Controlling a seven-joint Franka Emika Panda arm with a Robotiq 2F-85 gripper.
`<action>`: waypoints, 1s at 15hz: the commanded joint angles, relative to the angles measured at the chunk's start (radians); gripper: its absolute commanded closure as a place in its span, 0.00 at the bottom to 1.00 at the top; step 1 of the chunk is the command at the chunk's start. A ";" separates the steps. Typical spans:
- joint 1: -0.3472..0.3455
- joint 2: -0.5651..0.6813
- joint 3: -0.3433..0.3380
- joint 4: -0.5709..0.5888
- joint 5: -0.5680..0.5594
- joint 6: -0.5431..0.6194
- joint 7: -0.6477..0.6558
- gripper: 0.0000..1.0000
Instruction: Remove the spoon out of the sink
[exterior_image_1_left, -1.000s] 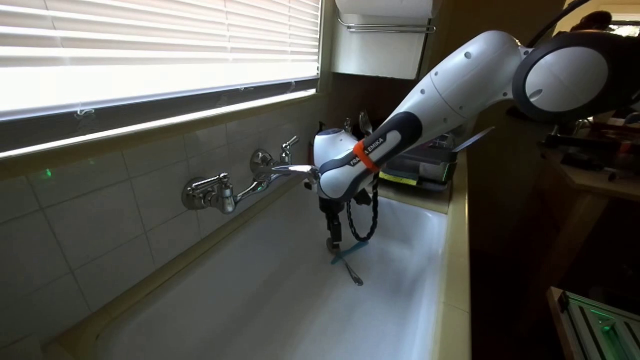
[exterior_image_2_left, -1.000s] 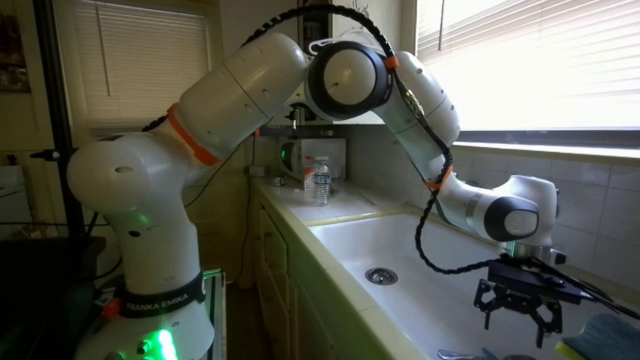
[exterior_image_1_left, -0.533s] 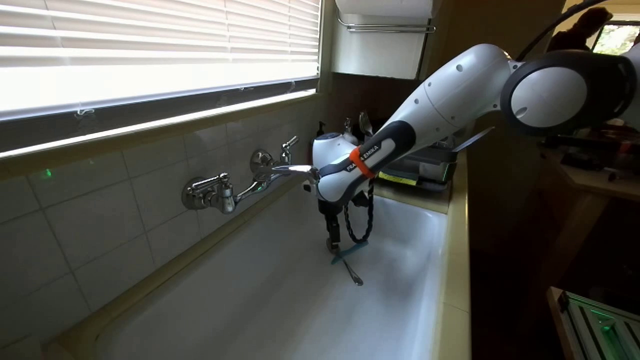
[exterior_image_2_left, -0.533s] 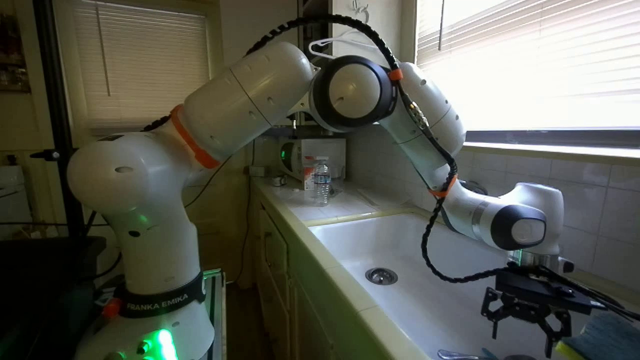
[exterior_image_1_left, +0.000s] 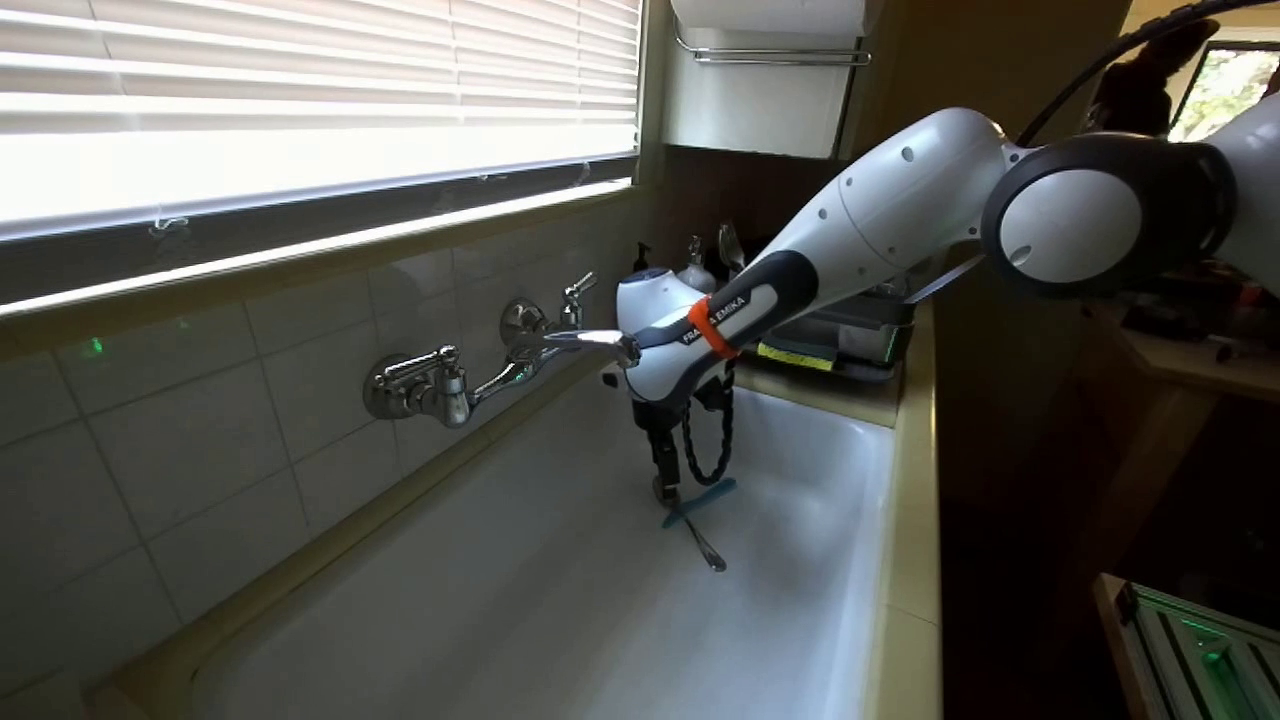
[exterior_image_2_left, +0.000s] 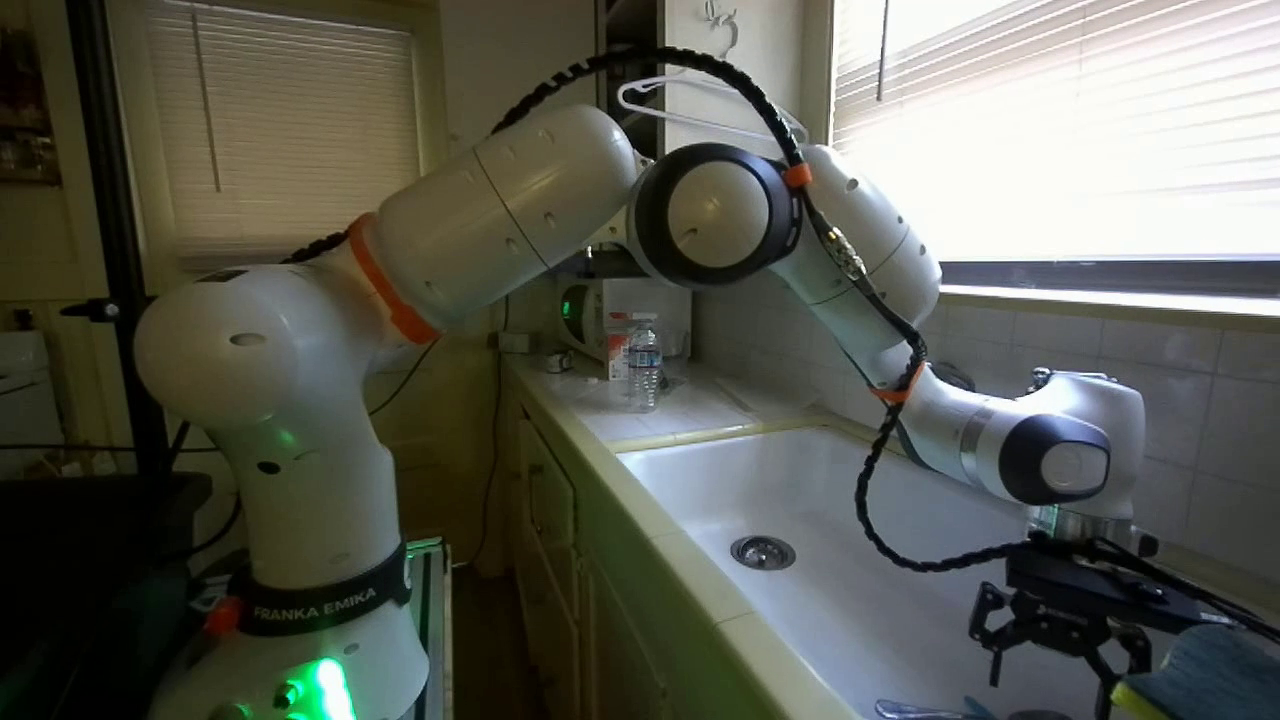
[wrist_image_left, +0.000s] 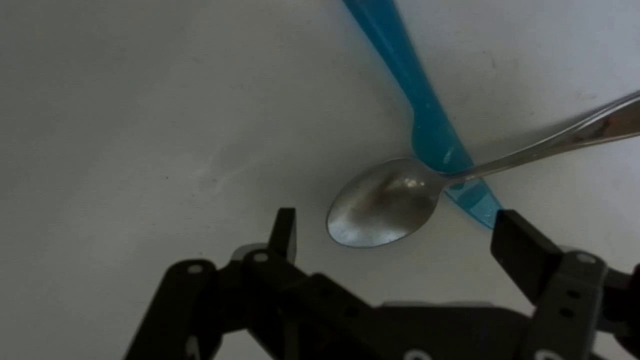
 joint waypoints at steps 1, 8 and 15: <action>-0.004 0.066 0.004 0.098 -0.006 -0.072 -0.035 0.00; -0.002 0.113 0.020 0.163 0.008 -0.135 -0.065 0.00; 0.003 0.136 0.019 0.203 0.005 -0.180 -0.081 0.55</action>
